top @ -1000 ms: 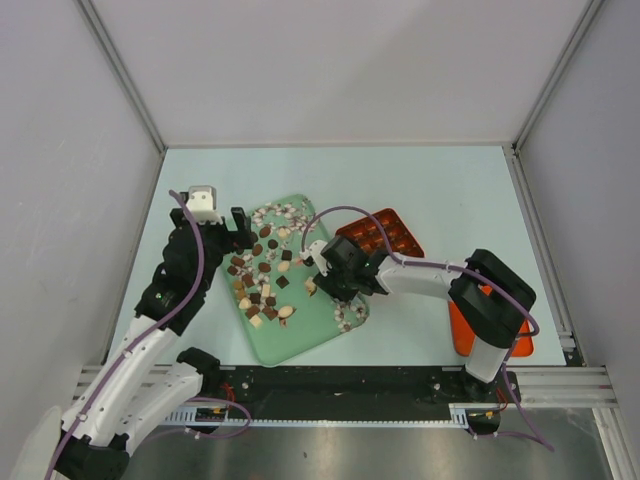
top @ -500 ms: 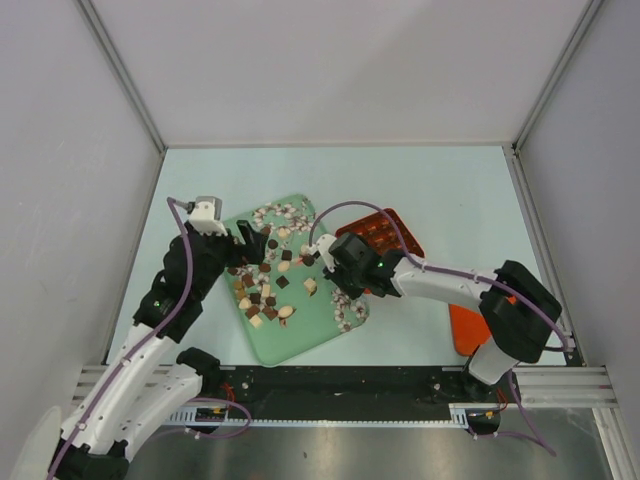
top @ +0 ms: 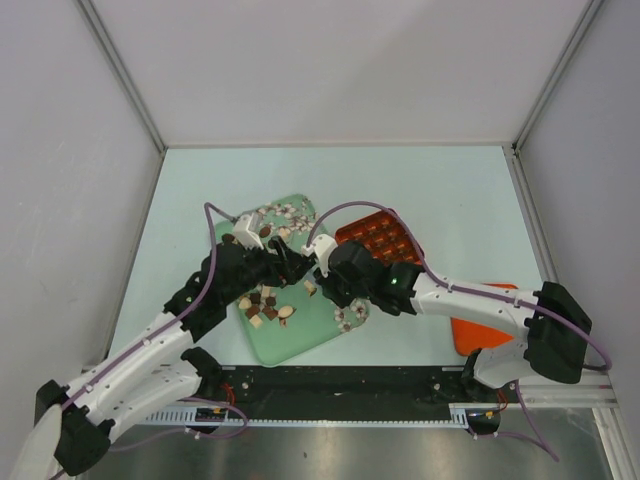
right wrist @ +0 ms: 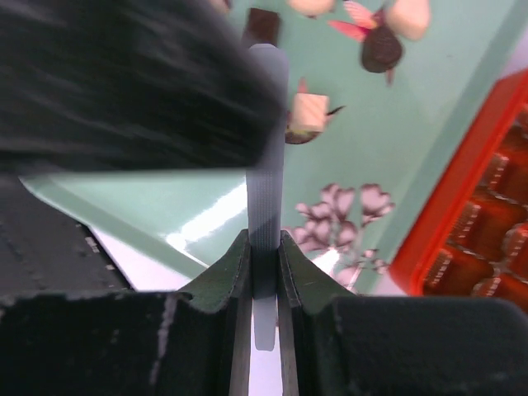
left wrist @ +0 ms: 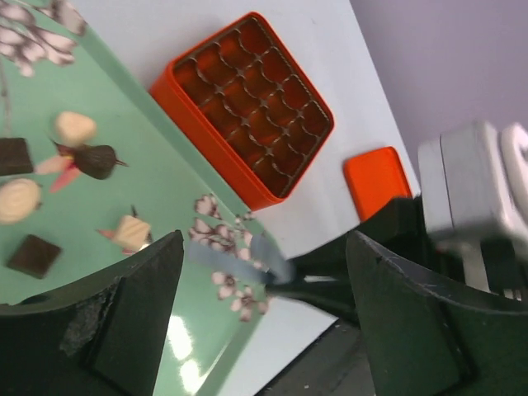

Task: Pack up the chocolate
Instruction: Adjust the clamp.

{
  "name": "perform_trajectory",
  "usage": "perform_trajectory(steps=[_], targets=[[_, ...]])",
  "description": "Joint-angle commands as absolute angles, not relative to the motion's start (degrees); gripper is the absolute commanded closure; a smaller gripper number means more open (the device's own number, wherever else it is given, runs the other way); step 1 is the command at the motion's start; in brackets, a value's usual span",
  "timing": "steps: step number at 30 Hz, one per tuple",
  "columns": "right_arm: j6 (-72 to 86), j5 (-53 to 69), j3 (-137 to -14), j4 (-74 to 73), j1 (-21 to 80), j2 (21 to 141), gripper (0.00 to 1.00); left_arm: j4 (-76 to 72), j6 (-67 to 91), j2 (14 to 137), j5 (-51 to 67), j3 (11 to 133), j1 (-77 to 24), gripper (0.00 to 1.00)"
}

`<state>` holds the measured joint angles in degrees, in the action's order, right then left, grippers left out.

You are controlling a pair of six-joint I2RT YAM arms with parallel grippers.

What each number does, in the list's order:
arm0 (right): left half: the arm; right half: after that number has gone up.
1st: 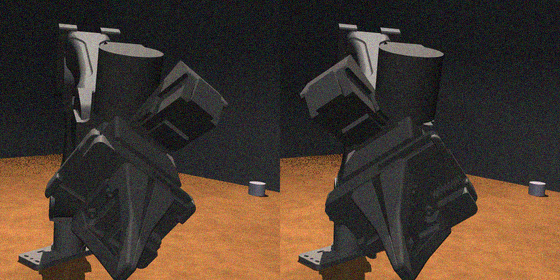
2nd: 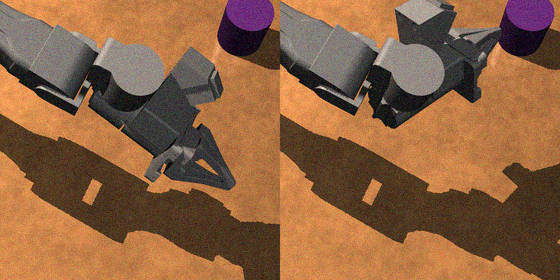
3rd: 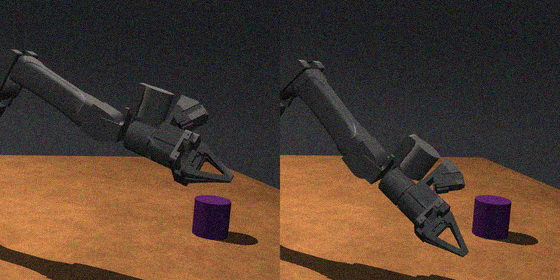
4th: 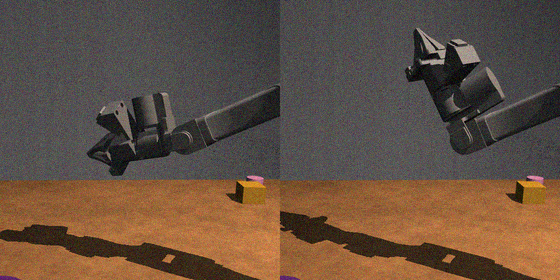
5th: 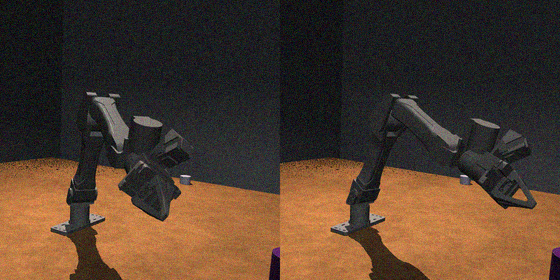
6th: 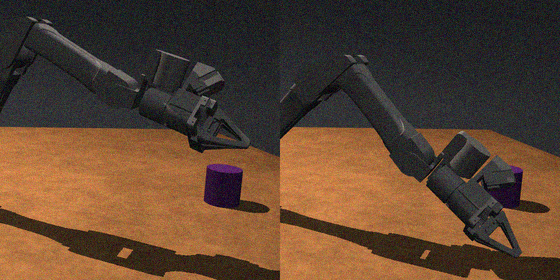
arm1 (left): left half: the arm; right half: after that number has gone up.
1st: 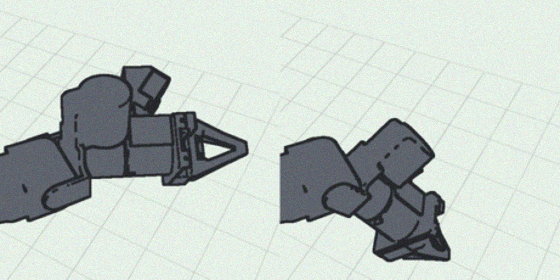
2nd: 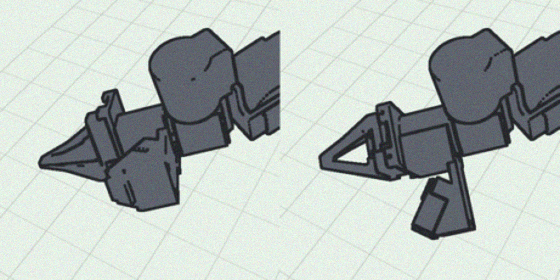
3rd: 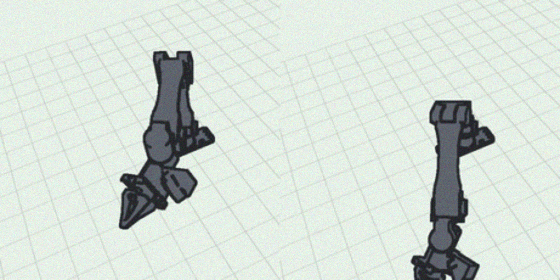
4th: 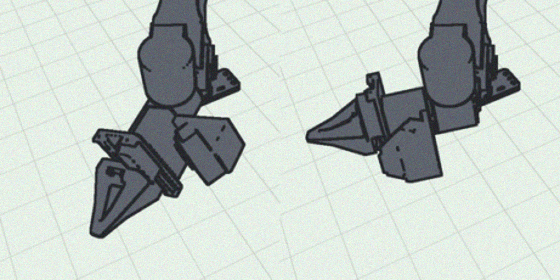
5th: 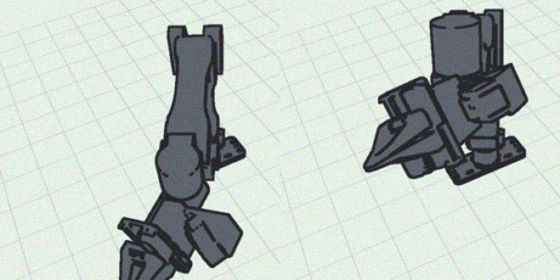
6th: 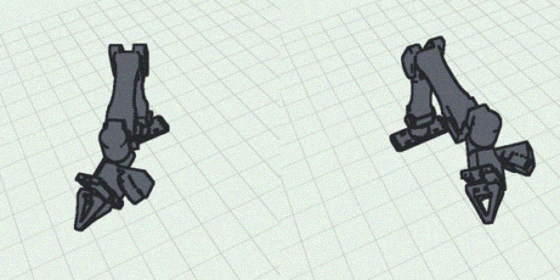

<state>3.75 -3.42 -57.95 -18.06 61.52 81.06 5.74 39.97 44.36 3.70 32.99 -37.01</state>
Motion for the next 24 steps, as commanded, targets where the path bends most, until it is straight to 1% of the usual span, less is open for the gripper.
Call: perform_trajectory(steps=[1,6,10,13,17,18,20,21,23,24], targets=[[8.0,-7.6,-57.2,-13.8,64.0,79.5,0.89,0.5,46.2,46.6,0.2,33.5,-39.7,0.20],[10.9,-8.2,-55.5,-10.1,64.5,77.4,0.89,1.0,48.7,46.4,-4.6,31.6,-41.5,0.29],[12.5,-9.2,-54.3,-8.4,65.1,76.2,0.89,0.3,50.1,45.7,-4.0,30.0,-42.3,0.40],[12.9,-10.3,-54.1,-7.7,65.6,76.2,0.89,0.3,50.6,45.2,-4.0,29.8,-43.8,0.42],[13.6,-12.4,-54.0,-6.9,66.8,76.5,0.88,-1.4,51.5,45.5,-4.1,29.4,-44.8,0.51],[13.8,-12.8,-53.8,-6.6,67.0,76.5,0.88,-1.7,52.1,45.5,-4.0,29.0,-45.2,0.58],[15.0,-13.7,-53.0,-5.6,67.5,76.1,0.88,-2.3,52.6,45.4,-3.7,28.7,-45.4,0.64],[15.4,-13.9,-52.6,-5.2,67.6,76.0,0.88,-2.8,53.2,45.4,-3.7,28.5,-45.6,0.74],[17.1,-14.1,-50.9,-3.3,67.6,75.0,0.87,-3.4,54.0,45.0,-3.5,28.2,-45.9,0.86],[17.7,-13.8,-50.4,-2.5,67.6,74.4,0.86,-4.0,54.7,44.7,-3.4,28.0,-45.9,0.98]])
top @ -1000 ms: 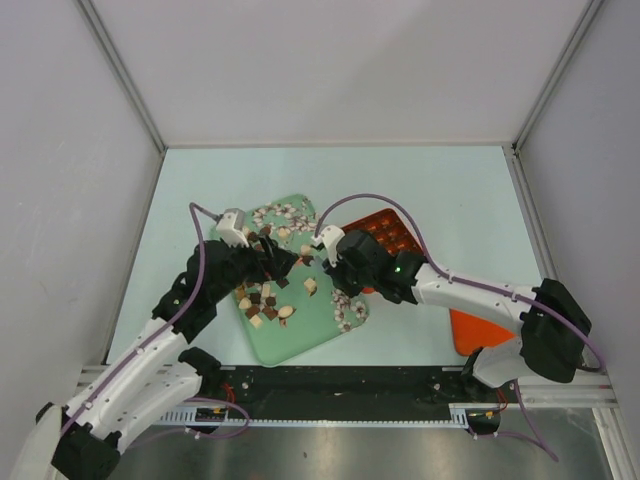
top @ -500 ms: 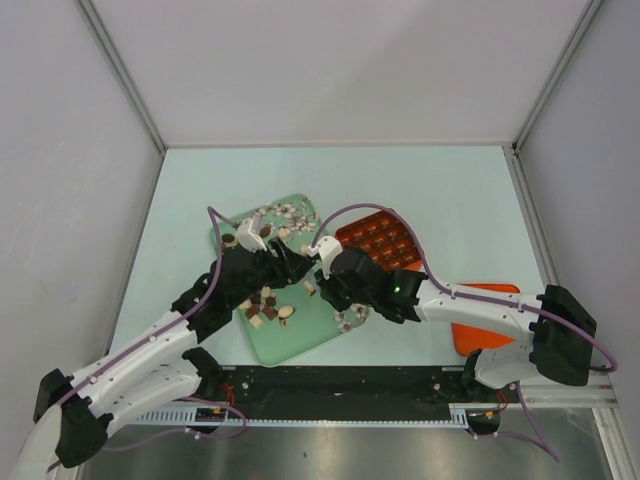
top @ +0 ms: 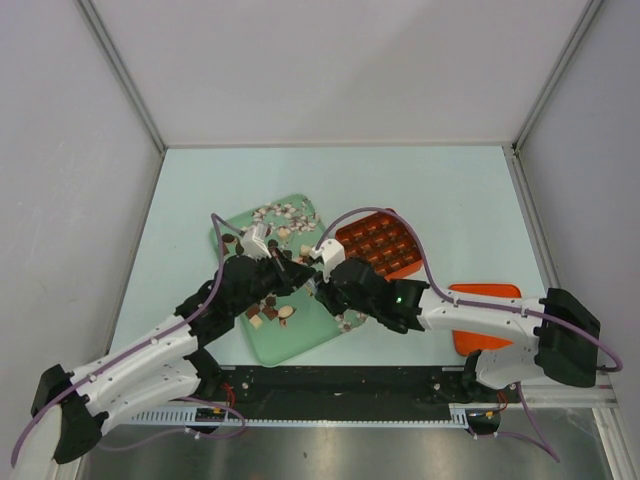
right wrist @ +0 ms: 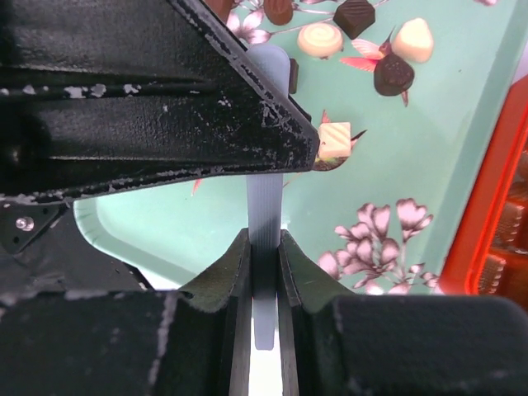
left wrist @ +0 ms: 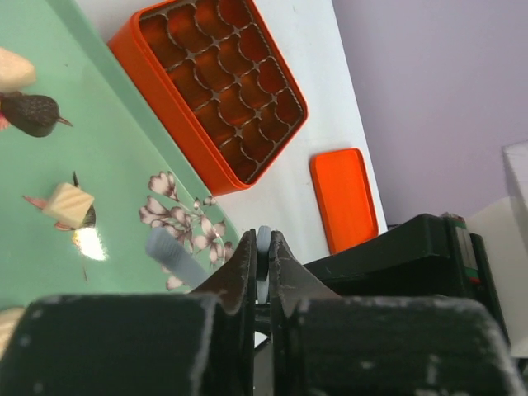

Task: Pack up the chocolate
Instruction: Adjust the clamp.

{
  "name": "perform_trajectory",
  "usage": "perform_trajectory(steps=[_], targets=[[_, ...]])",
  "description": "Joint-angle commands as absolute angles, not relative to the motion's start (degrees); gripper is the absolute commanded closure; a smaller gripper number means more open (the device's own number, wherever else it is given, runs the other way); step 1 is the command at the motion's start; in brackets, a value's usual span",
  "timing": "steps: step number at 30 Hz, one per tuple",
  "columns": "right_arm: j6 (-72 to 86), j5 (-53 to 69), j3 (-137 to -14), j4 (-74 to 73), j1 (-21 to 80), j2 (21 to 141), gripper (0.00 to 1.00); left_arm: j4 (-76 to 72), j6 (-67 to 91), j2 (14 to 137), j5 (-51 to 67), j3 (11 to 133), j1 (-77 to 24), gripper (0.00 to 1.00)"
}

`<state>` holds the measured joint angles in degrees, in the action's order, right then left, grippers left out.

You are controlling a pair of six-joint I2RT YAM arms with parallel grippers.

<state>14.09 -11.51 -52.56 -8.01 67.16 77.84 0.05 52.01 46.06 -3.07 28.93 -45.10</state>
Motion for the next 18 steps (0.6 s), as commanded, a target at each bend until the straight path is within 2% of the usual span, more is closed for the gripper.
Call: perform_trajectory(steps=[1,3,4,7,9,10,13,18], targets=[[17.9,-13.6,-49.8,-1.8,67.5,74.0,0.83,-4.4,55.0,44.6,-3.4,27.8,-45.9,1.00],[18.5,-13.4,-48.6,-0.4,67.0,72.4,0.77,-6.3,56.0,43.9,-3.5,26.9,-45.9,1.00],[18.6,-12.9,-48.3,-0.5,66.7,71.9,0.68,-7.1,56.2,43.6,-3.8,26.6,-45.9,1.00],[20.1,-9.3,-47.0,2.2,63.7,69.3,0.54,-10.0,56.7,42.8,-5.4,26.0,-45.8,1.00],[22.2,-5.2,-44.8,4.4,61.6,66.2,0.47,-12.8,56.0,42.7,-6.1,25.7,-45.7,1.00],[23.1,-3.3,-43.8,6.5,58.8,65.3,0.40,-14.0,55.8,42.8,-6.4,25.7,-45.7,1.00],[27.2,6.7,-40.4,10.7,54.3,61.8,0.26,-19.0,55.1,44.2,-5.6,25.8,-44.8,1.00],[34.3,14.8,-35.8,18.0,45.4,59.0,0.13,-30.7,55.9,49.4,1.5,25.7,-40.8,1.00]])
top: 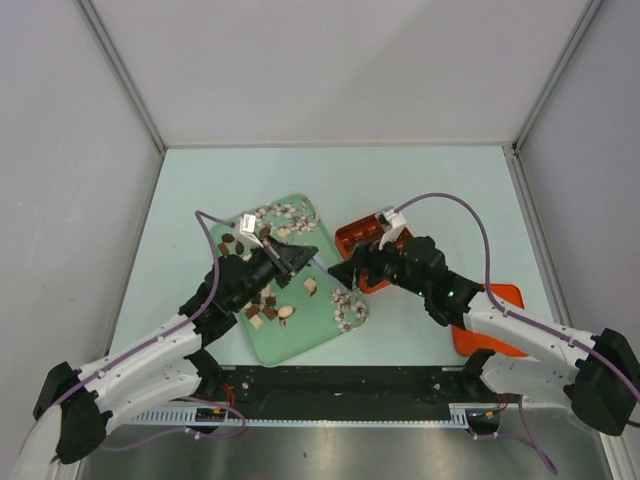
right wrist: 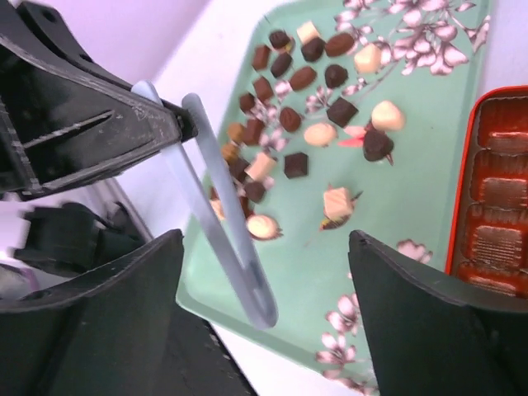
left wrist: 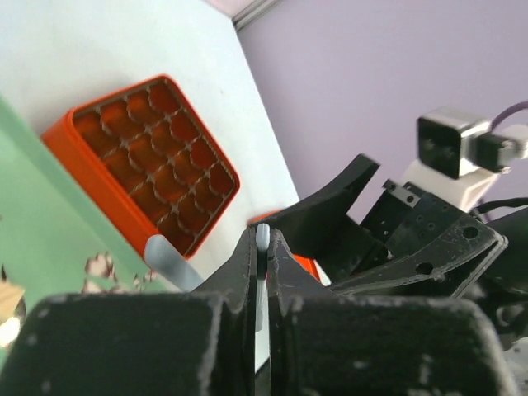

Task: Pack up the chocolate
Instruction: Adjust the clamp.

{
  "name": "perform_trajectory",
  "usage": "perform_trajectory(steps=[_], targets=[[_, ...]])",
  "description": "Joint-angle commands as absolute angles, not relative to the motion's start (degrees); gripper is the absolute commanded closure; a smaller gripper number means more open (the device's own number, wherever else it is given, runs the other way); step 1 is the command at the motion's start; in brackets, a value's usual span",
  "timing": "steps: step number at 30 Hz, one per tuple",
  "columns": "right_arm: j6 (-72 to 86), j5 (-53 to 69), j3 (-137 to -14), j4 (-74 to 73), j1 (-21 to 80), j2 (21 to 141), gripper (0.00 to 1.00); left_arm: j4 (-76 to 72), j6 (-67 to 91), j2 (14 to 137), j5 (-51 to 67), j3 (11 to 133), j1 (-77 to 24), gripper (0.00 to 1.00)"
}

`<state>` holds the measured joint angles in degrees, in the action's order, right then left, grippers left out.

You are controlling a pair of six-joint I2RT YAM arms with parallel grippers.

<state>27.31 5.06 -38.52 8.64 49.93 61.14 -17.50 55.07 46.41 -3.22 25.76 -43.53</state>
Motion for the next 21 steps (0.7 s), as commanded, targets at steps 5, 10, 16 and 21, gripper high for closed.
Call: perform_trajectory(steps=[5,10,16,21], targets=[[46.7,26.1,-30.7,32.1,36.7,59.5,0.00,-41.9,57.2,55.0,5.9,26.5,-38.7,1.00],[53.1,30.7,-29.4,42.8,33.0,63.1,0.00,-49.8,57.7,59.1,8.3,27.1,-38.6,1.00],[59.9,32.9,-29.2,52.8,33.5,69.7,0.02,-60.9,60.6,62.8,10.1,26.5,-38.6,1.00],[61.4,33.4,-28.7,56.1,34.3,71.5,0.13,-62.8,59.9,63.2,11.0,26.8,-38.6,1.00]])
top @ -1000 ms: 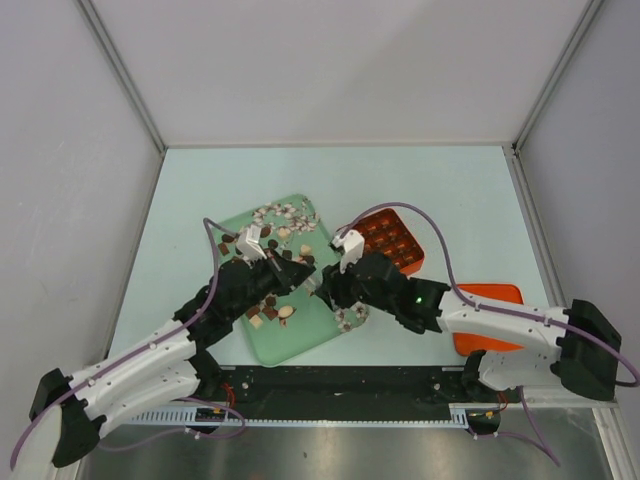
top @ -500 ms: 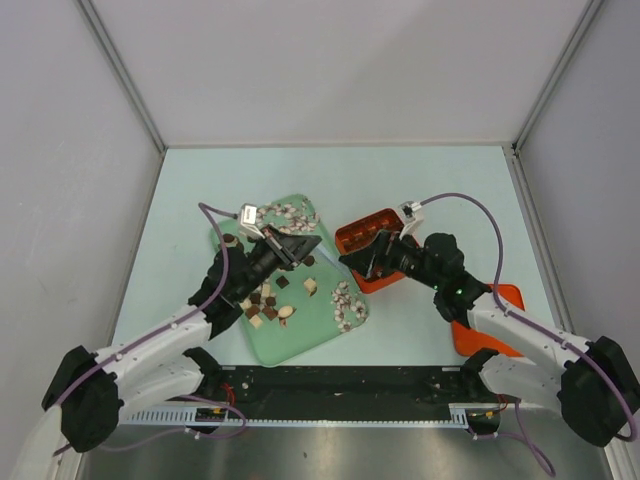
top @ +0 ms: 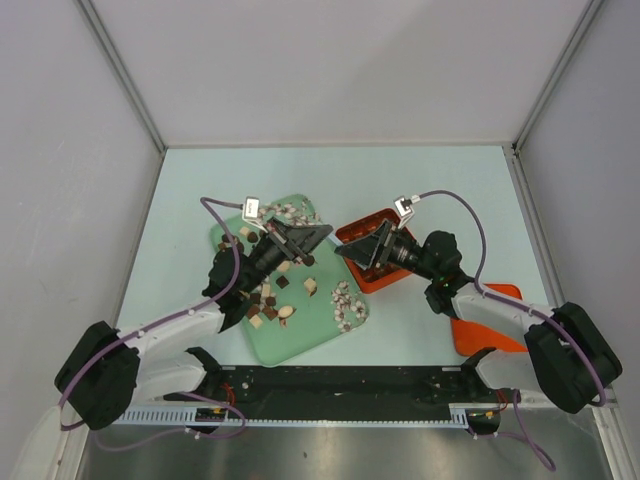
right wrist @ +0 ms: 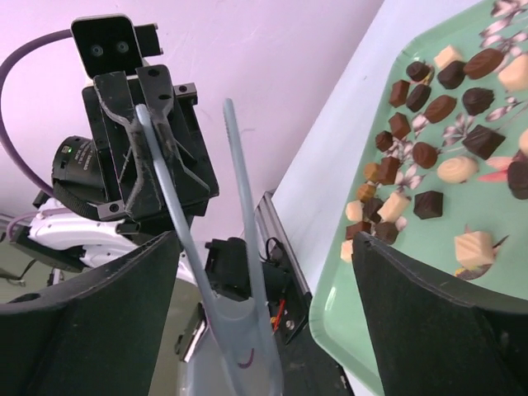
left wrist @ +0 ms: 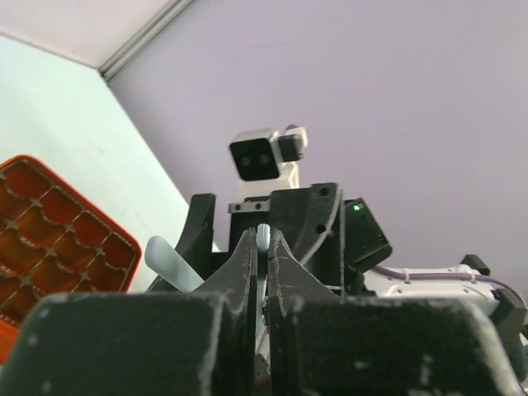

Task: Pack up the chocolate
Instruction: Adjust the clamp.

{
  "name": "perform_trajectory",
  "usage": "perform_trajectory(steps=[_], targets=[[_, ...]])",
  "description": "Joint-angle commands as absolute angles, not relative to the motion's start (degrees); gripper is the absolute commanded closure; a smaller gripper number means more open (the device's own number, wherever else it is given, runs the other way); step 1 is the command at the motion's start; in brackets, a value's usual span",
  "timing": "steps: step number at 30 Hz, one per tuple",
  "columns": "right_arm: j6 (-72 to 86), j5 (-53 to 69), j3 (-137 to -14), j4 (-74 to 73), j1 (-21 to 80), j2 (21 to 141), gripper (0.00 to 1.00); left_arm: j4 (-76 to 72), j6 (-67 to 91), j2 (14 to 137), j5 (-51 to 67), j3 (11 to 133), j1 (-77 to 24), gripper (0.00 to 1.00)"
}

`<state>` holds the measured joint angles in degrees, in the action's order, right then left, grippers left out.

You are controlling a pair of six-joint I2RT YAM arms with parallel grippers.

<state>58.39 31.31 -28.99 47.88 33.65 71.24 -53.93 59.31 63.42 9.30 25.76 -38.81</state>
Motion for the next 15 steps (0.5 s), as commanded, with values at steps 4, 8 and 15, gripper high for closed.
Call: perform_trajectory(steps=[4,8,15], targets=[[61.4,34.2,-28.8,56.8,34.5,71.2,0.24,-62.8,58.4,62.5,10.8,26.3,-38.6,1.00],[60.9,35.0,-28.8,56.9,34.9,70.8,0.43,-62.9,57.2,62.5,11.8,26.0,-38.6,1.00],[57.8,35.5,-29.5,52.8,35.7,69.0,0.76,-62.9,55.1,61.5,12.7,25.6,-38.6,0.92]])
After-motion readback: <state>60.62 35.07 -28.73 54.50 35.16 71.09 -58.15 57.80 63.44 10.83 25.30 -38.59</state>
